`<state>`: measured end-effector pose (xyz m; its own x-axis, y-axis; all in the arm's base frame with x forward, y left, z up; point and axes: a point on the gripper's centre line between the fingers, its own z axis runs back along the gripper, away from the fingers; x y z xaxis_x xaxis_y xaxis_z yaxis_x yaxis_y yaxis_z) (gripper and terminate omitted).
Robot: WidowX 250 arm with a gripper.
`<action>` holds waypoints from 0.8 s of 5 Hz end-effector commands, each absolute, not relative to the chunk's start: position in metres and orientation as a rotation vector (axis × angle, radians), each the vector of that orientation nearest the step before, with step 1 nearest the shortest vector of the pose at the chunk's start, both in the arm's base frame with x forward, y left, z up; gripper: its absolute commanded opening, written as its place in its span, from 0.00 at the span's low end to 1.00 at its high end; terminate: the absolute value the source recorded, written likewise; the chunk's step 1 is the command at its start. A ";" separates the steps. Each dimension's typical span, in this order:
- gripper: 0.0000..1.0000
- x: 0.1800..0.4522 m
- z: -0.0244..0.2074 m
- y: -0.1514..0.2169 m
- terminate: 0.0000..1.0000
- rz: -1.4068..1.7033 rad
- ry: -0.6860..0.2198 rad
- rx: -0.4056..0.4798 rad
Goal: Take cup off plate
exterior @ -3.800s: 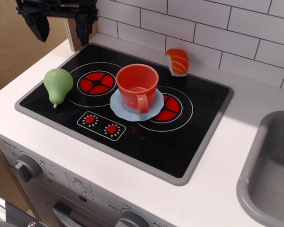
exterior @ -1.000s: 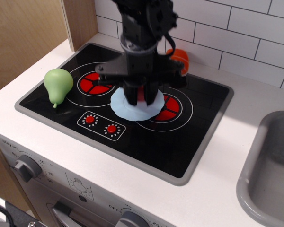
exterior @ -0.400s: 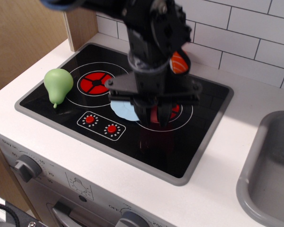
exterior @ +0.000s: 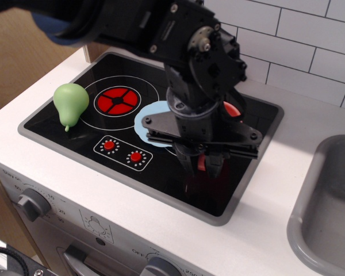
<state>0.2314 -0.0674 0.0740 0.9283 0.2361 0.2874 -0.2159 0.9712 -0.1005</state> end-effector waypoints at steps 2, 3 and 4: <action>1.00 0.240 0.076 -0.063 0.00 0.296 -0.269 -0.012; 1.00 0.239 0.084 -0.063 0.00 0.295 -0.278 -0.018; 1.00 0.239 0.108 -0.062 0.00 0.318 -0.292 -0.036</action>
